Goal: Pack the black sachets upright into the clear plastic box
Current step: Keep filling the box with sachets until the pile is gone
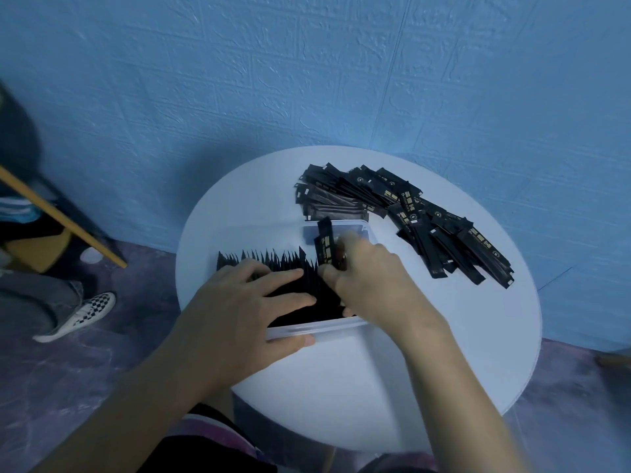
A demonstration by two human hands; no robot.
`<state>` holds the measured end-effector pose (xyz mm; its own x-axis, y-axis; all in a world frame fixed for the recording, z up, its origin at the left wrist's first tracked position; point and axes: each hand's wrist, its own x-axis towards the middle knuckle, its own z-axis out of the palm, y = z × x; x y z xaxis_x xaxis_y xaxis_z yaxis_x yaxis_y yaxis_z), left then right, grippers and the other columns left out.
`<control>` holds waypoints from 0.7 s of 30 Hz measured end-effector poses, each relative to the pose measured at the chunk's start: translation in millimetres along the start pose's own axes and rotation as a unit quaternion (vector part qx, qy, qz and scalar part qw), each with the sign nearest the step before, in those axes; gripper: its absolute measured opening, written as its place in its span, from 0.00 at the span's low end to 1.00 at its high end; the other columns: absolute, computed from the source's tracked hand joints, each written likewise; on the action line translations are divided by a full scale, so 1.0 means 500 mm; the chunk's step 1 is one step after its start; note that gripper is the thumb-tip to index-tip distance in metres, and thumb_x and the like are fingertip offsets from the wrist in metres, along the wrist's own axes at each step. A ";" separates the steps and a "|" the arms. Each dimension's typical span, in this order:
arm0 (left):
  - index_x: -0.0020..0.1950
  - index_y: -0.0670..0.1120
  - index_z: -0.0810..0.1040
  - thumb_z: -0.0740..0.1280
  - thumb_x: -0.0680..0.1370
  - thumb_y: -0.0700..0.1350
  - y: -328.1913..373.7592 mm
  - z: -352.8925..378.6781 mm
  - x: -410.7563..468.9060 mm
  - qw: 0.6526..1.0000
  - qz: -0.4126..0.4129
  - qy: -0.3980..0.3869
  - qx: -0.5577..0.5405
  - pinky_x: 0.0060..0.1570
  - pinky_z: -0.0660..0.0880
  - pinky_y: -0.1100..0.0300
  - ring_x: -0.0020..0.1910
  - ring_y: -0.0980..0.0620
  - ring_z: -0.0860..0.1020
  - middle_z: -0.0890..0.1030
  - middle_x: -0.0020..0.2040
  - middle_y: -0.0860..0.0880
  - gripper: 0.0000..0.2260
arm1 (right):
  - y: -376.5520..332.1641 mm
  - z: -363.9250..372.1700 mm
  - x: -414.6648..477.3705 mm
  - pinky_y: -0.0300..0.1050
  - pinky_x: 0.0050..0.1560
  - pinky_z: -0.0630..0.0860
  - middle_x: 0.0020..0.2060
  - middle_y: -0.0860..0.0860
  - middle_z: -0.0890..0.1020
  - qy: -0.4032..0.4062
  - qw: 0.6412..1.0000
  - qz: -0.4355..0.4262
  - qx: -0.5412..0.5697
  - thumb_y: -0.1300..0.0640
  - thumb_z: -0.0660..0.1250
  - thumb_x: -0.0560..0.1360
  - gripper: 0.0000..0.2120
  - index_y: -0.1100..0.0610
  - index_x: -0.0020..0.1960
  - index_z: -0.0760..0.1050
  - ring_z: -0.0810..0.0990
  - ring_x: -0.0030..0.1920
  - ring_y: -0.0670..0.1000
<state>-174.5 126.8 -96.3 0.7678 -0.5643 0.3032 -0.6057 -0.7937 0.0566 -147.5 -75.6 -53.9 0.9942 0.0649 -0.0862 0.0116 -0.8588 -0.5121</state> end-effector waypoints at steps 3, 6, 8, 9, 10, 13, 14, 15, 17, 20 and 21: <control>0.62 0.61 0.80 0.59 0.75 0.69 0.001 0.000 0.001 1.000 -0.001 0.002 -0.003 0.50 0.77 0.50 0.54 0.49 0.77 0.79 0.67 0.56 0.22 | -0.010 0.012 0.001 0.47 0.42 0.71 0.42 0.52 0.79 -0.044 0.998 0.012 -0.035 0.47 0.65 0.78 0.11 0.54 0.51 0.69 0.78 0.45 0.59; 0.62 0.61 0.80 0.60 0.75 0.68 0.001 -0.001 0.001 1.000 0.005 0.007 -0.004 0.49 0.78 0.50 0.53 0.49 0.77 0.80 0.66 0.56 0.22 | -0.008 0.004 0.003 0.49 0.47 0.79 0.42 0.51 0.81 -0.080 0.996 0.024 0.003 0.45 0.66 0.78 0.12 0.53 0.51 0.70 0.81 0.44 0.57; 0.62 0.60 0.80 0.60 0.75 0.68 0.001 -0.002 0.001 1.000 0.007 0.011 -0.005 0.48 0.78 0.50 0.53 0.49 0.77 0.80 0.65 0.56 0.22 | -0.005 -0.002 0.004 0.49 0.48 0.79 0.42 0.51 0.82 -0.100 0.995 0.024 0.011 0.42 0.65 0.78 0.13 0.51 0.51 0.70 0.82 0.46 0.56; 0.62 0.60 0.80 0.60 0.75 0.68 0.001 -0.002 0.001 1.000 0.007 0.012 -0.006 0.48 0.78 0.50 0.52 0.49 0.77 0.80 0.65 0.56 0.22 | -0.004 -0.004 0.003 0.49 0.48 0.79 0.42 0.51 0.82 -0.108 0.994 0.022 0.013 0.42 0.65 0.78 0.12 0.50 0.51 0.71 0.82 0.47 0.56; 0.62 0.60 0.80 0.60 0.75 0.68 0.001 -0.002 0.001 1.000 0.007 0.011 -0.007 0.48 0.78 0.50 0.52 0.49 0.77 0.80 0.65 0.56 0.22 | -0.002 -0.004 0.003 0.49 0.50 0.79 0.42 0.51 0.83 -0.112 0.993 0.018 0.015 0.41 0.64 0.78 0.12 0.49 0.50 0.72 0.82 0.48 0.55; 0.63 0.60 0.80 0.61 0.74 0.68 0.001 -0.001 0.001 1.000 0.007 0.014 -0.009 0.48 0.78 0.48 0.53 0.48 0.77 0.80 0.65 0.56 0.22 | 0.001 0.001 0.005 0.52 0.52 0.80 0.42 0.50 0.83 -0.115 0.993 0.008 0.000 0.43 0.62 0.80 0.09 0.49 0.49 0.73 0.82 0.47 0.55; 0.62 0.60 0.80 0.61 0.74 0.68 0.001 -0.001 0.001 1.000 0.008 0.016 -0.009 0.48 0.78 0.48 0.53 0.48 0.77 0.80 0.65 0.56 0.22 | 0.001 0.003 0.006 0.52 0.52 0.80 0.42 0.50 0.83 -0.114 0.993 0.007 -0.001 0.44 0.62 0.80 0.09 0.49 0.49 0.73 0.82 0.46 0.55; 0.63 0.60 0.80 0.61 0.74 0.68 0.001 -0.001 0.000 1.000 0.008 0.016 -0.008 0.48 0.78 0.48 0.53 0.48 0.77 0.80 0.65 0.56 0.22 | 0.000 0.005 0.006 0.52 0.52 0.80 0.42 0.50 0.83 -0.113 0.994 0.008 0.005 0.44 0.63 0.80 0.09 0.49 0.50 0.73 0.83 0.46 0.55; 0.63 0.60 0.80 0.61 0.74 0.68 0.001 -0.001 0.001 1.000 0.008 0.015 -0.011 0.48 0.77 0.49 0.53 0.48 0.77 0.79 0.66 0.56 0.22 | -0.001 0.006 0.006 0.52 0.51 0.81 0.42 0.50 0.84 -0.111 0.993 0.013 0.037 0.45 0.64 0.80 0.08 0.49 0.51 0.73 0.84 0.43 0.53; 0.63 0.60 0.79 0.61 0.74 0.68 0.002 -0.003 0.001 1.000 0.010 0.021 -0.012 0.49 0.77 0.50 0.52 0.49 0.77 0.79 0.66 0.58 0.22 | -0.003 0.004 0.002 0.51 0.50 0.82 0.41 0.50 0.84 -0.117 0.989 0.020 0.085 0.45 0.64 0.80 0.08 0.49 0.52 0.73 0.85 0.34 0.48; 0.63 0.60 0.79 0.61 0.74 0.68 0.002 -0.003 0.001 1.000 0.011 0.024 -0.012 0.48 0.77 0.51 0.52 0.49 0.77 0.79 0.65 0.58 0.22 | -0.003 0.004 0.003 0.52 0.50 0.82 0.40 0.50 0.84 -0.121 0.989 0.018 0.086 0.44 0.63 0.80 0.08 0.49 0.51 0.74 0.85 0.34 0.48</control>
<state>-174.9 126.1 -94.6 0.7443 -0.5689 0.3498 -0.6270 -0.7756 0.0729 -146.2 -73.4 -55.0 0.9388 0.1734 -0.2978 -0.0619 -0.7654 -0.6406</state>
